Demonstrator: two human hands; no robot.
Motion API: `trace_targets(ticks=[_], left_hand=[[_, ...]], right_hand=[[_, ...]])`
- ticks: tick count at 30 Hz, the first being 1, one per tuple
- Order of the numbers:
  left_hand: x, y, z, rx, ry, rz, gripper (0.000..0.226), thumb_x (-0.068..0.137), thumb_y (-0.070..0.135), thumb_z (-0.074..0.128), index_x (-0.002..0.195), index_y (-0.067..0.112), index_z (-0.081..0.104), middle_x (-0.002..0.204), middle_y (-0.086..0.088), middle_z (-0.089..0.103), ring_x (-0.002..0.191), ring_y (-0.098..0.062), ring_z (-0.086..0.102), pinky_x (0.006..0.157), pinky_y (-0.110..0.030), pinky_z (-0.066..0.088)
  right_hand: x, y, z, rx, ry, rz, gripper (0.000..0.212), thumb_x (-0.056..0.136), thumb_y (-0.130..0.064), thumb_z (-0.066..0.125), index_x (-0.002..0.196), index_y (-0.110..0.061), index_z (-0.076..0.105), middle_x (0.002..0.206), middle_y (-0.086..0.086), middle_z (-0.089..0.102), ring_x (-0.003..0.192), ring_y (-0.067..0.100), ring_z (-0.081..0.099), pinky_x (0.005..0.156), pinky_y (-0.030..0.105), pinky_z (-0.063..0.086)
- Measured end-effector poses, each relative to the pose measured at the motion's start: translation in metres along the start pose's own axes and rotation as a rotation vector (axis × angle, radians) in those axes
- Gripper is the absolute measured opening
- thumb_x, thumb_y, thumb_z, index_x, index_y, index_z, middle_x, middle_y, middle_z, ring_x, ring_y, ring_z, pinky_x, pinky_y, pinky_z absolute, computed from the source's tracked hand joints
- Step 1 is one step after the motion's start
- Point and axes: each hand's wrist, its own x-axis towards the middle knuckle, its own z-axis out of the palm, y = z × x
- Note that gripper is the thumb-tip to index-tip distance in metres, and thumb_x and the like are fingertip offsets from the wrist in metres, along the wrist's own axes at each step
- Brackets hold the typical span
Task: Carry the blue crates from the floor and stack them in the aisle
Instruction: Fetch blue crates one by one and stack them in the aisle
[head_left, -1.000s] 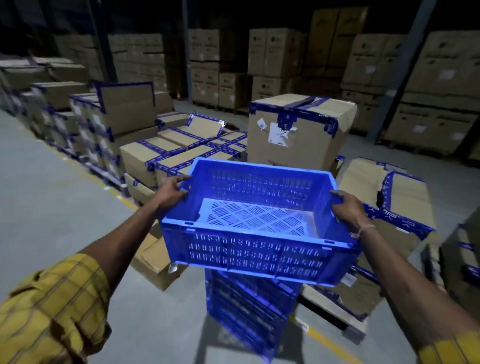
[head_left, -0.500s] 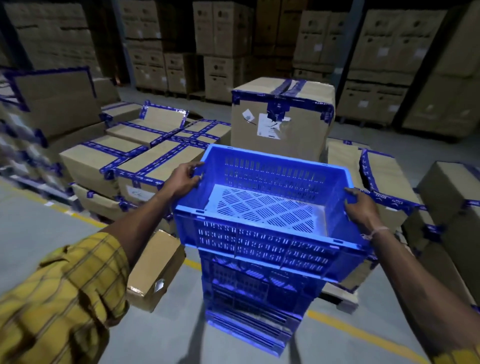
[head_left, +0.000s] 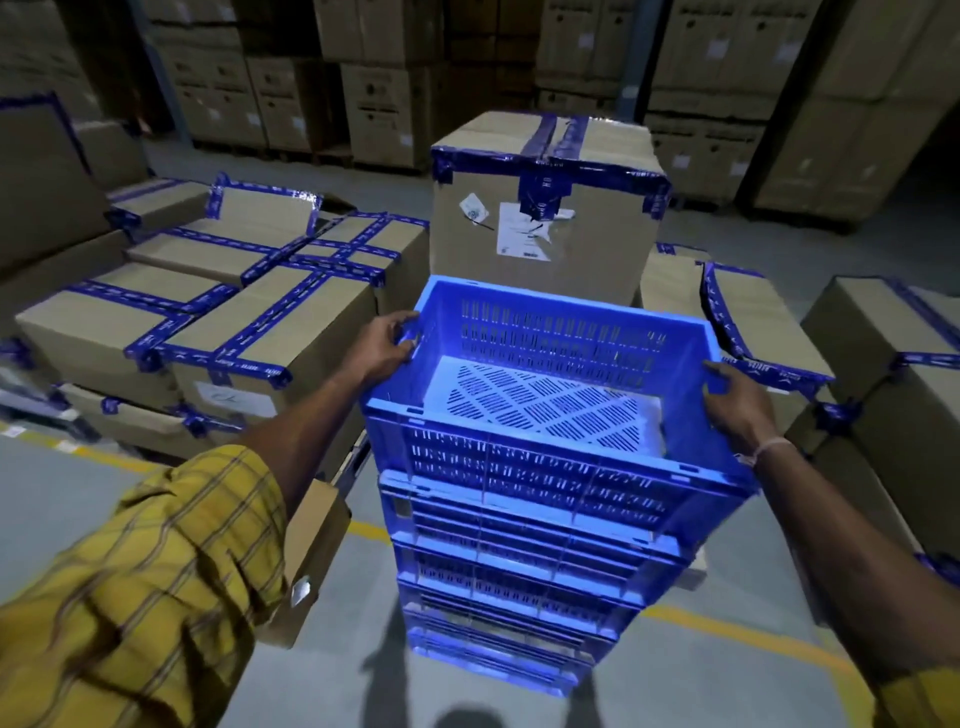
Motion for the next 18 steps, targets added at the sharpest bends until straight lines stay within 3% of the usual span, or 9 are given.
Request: trace_targets(ticks=[3,7,14,18], left_hand=[[0.014,-0.008,0.005,-0.027,-0.028,-0.019,0.049,0.095,0.01,0.066,0.142,0.015,0.056,0.112,-0.019,0.072,0.071,-0.011,0.066,0.078,-0.033,0.057],[0.022,-0.005,0.007,-0.013,-0.06,-0.052,0.051,0.095,0.011,0.065,0.145,0.014,0.053,0.123,-0.01,0.07,0.104,-0.013,0.067,0.085,-0.024,0.05],[0.012,0.005,0.001,-0.011,-0.098,-0.013,0.048,0.096,0.002,0.057,0.144,0.005,0.053,0.116,-0.004,0.07,0.086,-0.011,0.062,0.084,-0.024,0.046],[0.002,0.004,-0.002,-0.005,-0.138,0.006,0.046,0.096,0.001,0.057,0.142,0.004,0.055,0.128,-0.011,0.068,0.109,-0.019,0.066,0.088,-0.023,0.045]], right_hand=[[0.004,-0.004,0.004,-0.003,0.007,0.024,0.053,0.085,-0.015,0.056,0.136,-0.029,0.059,0.111,0.022,0.07,0.082,0.033,0.067,0.077,0.046,0.056],[0.01,-0.004,0.005,-0.083,-0.034,0.034,0.055,0.089,-0.014,0.057,0.142,-0.028,0.053,0.115,0.024,0.068,0.086,0.036,0.068,0.078,0.044,0.055],[0.006,-0.015,0.0,-0.303,-0.139,0.008,0.067,0.094,-0.012,0.054,0.156,-0.026,0.031,0.128,0.031,0.06,0.104,0.042,0.065,0.086,0.041,0.049],[0.0,-0.013,-0.003,-0.363,-0.165,0.023,0.07,0.093,-0.009,0.058,0.156,-0.024,0.032,0.128,0.03,0.059,0.103,0.041,0.065,0.089,0.044,0.05]])
